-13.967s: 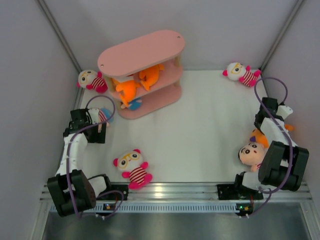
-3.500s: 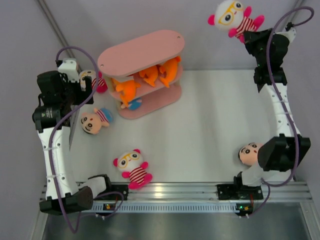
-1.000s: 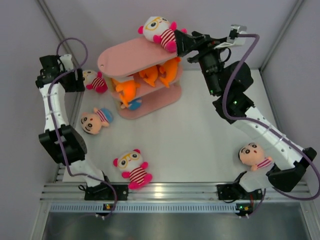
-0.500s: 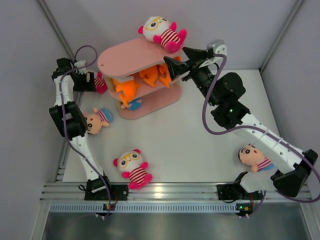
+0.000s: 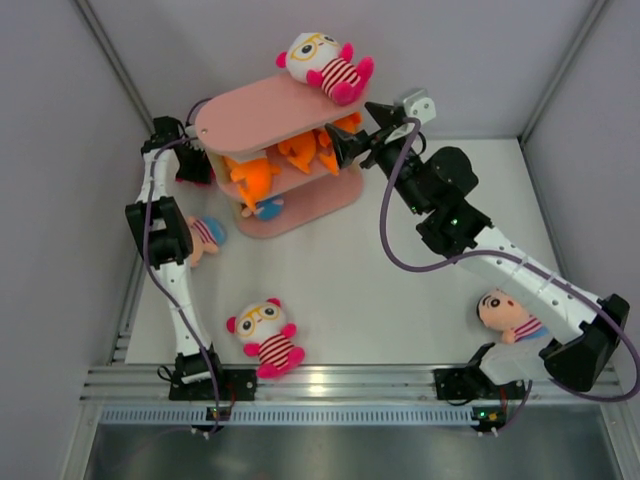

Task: Place and organize the stuffed toys onto the shelf

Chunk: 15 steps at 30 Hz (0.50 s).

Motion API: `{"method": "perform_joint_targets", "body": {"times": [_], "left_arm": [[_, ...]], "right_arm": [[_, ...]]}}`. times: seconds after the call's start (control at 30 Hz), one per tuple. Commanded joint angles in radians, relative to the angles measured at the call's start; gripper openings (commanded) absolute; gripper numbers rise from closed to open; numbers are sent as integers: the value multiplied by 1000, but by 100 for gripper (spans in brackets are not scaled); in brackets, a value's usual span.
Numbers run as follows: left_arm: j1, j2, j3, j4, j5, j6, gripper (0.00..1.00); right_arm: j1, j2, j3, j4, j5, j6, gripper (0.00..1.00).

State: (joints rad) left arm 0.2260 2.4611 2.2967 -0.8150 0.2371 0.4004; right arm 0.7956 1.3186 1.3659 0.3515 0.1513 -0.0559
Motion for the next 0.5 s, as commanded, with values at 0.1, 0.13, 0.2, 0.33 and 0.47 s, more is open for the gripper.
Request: {"method": "perform_joint_targets", "body": {"times": [0.1,0.13,0.2,0.33,0.47], "left_arm": [[15,35,58,108,-55,8,58],[16,41,60,108,-56,8,56],[15,48,61,108,-65,11,50],[15,53,60,120,-81,20,6],[16,18,53,122,-73,0,0]], "right_arm": [[-1,-8,7,29,-30,-32,86],[-6,-13,1,29,-29,-30,86],[-9,-21,-13,30,-25,-32,86],[-21,-36,-27,30,-22,-27,86],[-29,-48,-39,26,-24,-13,86]]}}
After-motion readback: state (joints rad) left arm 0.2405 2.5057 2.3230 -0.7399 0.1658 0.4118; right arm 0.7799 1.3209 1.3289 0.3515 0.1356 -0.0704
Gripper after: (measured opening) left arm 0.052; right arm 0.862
